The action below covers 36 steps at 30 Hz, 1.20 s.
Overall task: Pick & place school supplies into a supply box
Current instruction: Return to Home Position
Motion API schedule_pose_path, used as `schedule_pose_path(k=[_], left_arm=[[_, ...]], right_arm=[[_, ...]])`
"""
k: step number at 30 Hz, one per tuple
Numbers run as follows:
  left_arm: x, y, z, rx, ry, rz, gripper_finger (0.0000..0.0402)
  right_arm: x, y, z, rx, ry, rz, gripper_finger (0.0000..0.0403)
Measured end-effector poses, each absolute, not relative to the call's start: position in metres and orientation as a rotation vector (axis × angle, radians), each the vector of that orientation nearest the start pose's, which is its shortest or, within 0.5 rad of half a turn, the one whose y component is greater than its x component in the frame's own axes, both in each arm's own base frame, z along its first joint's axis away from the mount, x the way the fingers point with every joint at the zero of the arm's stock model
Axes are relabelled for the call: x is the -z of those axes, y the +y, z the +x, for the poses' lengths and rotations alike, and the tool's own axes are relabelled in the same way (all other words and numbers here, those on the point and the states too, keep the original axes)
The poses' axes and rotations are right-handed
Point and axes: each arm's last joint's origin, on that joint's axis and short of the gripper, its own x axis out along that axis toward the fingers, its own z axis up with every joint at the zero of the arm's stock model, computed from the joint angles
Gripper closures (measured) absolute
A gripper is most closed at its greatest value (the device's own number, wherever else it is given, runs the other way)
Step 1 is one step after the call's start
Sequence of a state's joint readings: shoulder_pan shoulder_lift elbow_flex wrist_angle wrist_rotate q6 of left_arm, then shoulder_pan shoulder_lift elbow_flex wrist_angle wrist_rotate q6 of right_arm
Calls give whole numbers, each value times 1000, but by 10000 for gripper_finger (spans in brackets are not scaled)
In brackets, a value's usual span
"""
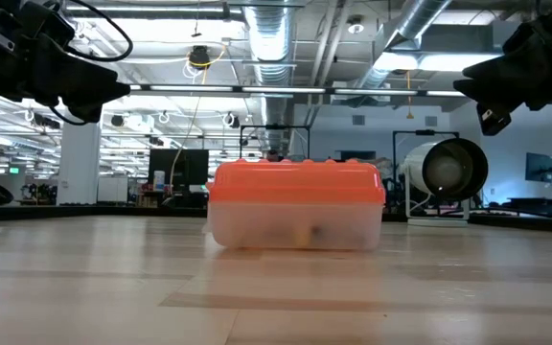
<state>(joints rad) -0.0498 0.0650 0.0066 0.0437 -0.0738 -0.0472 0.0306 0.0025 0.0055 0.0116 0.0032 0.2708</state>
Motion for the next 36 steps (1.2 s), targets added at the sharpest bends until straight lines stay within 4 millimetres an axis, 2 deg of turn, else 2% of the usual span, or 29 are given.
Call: schedule_pose_path(k=[36], left_arm=[[-165, -3, 101, -24, 15, -38, 248]], right_arm=[[-166, 3, 97, -29, -10, 271, 305]])
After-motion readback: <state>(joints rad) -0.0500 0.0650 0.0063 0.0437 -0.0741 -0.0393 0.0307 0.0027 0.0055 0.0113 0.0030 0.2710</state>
